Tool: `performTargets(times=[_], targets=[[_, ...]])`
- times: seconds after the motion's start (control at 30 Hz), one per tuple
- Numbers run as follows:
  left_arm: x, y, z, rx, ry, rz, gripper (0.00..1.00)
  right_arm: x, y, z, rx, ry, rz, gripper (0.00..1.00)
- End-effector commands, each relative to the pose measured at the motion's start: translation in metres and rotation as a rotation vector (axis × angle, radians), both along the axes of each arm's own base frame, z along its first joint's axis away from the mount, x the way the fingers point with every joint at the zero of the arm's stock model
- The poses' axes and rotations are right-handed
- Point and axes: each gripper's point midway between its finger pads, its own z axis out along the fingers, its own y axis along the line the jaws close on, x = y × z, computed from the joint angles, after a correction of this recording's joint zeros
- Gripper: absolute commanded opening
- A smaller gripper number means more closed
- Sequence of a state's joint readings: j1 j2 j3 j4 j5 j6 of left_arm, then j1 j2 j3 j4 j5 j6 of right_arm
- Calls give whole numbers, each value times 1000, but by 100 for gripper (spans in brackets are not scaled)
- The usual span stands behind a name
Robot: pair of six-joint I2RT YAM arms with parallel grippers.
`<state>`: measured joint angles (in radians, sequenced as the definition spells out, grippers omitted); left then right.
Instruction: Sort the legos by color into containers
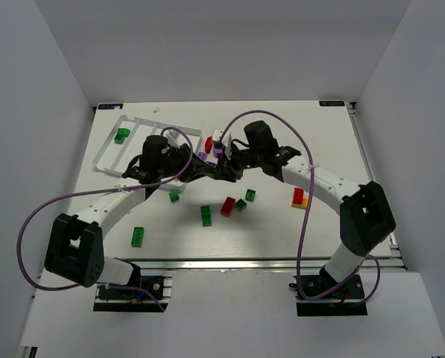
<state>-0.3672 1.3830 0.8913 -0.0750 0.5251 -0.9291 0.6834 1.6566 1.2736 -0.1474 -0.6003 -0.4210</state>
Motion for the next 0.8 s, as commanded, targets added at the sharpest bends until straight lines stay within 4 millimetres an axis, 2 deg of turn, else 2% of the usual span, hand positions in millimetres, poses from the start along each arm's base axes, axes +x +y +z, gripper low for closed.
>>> performTargets(times=[0.0,0.03,0.1,0.13,0.17,0.23,0.3,0.33,0.47,0.57,0.6,0.63,0.7,0.77], targets=[[1,-4,4,-6,-22,-23,30,0,14,28,76,-47,31,9],[1,-5,4,-9,-17,-23,27,1,14,27,74,-41,30,13],[0,-5,3,-7,-7,-29,21,1,15,26,75,-40,31,30],[0,-4,1,4,-7,-34,19,1,15,23,71,-37,28,37],[2,-3,3,16,-13,-24,19,2,15,22,67,-39,21,47],[3,4,-3,68,-3,-18,16,4,15,22,67,-47,15,59],[9,15,-7,109,21,7,14,6,14,19,64,-50,9,82],[11,21,-8,126,18,15,13,6,14,18,64,-54,9,89],[26,58,-13,184,40,107,11,10,11,16,49,-74,-12,89],[41,98,-15,274,42,200,10,11,5,11,39,-91,-24,89],[42,116,-25,341,59,217,10,10,2,7,34,-90,-27,89],[53,134,-22,415,37,272,10,9,0,8,37,-111,-24,89],[60,163,-28,508,53,333,10,9,-3,4,43,-144,-23,89],[75,190,-31,583,52,417,10,8,-7,10,68,-181,-21,89]])
